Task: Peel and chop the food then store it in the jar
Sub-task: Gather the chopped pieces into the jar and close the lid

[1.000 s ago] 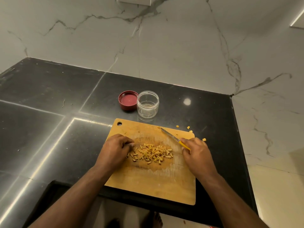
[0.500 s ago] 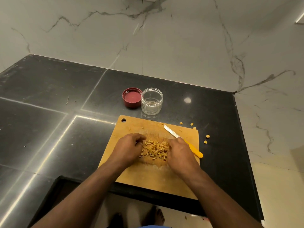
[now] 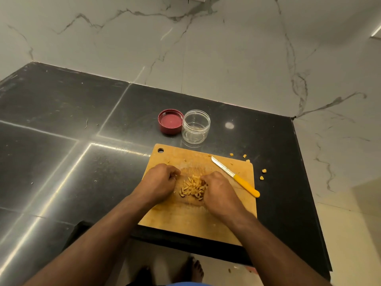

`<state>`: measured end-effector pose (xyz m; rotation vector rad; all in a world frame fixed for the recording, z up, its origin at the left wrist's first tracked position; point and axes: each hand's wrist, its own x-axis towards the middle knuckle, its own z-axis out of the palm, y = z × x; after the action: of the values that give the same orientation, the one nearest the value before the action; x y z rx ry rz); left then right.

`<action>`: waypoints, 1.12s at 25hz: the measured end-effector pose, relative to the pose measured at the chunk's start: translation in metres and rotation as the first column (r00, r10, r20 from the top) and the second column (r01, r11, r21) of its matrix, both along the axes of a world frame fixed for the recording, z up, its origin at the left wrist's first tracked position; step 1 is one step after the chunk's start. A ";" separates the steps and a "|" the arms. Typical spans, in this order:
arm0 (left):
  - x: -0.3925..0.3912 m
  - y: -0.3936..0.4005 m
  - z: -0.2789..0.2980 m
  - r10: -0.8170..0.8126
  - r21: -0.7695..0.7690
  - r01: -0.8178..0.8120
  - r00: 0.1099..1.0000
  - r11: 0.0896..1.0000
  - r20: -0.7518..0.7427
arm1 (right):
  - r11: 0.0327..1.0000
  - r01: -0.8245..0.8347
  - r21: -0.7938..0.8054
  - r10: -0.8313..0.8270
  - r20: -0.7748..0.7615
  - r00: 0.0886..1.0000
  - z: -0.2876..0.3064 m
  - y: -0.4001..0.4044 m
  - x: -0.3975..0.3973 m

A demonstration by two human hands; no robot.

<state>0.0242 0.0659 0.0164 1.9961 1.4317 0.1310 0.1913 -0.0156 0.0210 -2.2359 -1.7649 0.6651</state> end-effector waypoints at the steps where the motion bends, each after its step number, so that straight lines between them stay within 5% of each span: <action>1: -0.003 0.002 -0.001 0.010 0.012 -0.010 1.000 1.000 -0.008 | 0.999 0.016 0.037 -0.015 -0.014 1.000 0.001 0.002 -0.001; 4: -0.008 0.007 -0.004 -0.011 0.042 0.013 0.999 0.999 -0.046 | 0.991 0.047 0.122 -0.051 0.026 0.998 -0.001 0.015 0.007; 9: -0.003 -0.003 -0.005 -0.084 0.076 0.084 0.996 0.994 0.001 | 0.989 -0.128 0.067 0.115 0.172 0.978 -0.010 0.020 -0.014; 14: -0.014 0.003 0.002 -0.140 -0.016 0.140 0.990 0.990 -0.010 | 0.983 -0.150 0.106 0.149 0.016 0.989 0.000 0.002 -0.015; 21: 0.004 -0.003 0.005 -0.204 -0.069 0.204 0.979 0.976 0.007 | 0.976 0.016 -0.216 -0.012 0.017 1.000 0.010 -0.018 0.010; 28: -0.003 0.022 0.019 0.076 -0.045 -0.068 0.974 0.997 0.215 | 0.998 0.062 -0.015 -0.063 -0.075 0.995 0.008 0.001 0.000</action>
<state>0.0215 0.0876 0.0354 1.8384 1.3562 0.3406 0.1914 -0.0142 0.0293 -2.2334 -1.6534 0.7385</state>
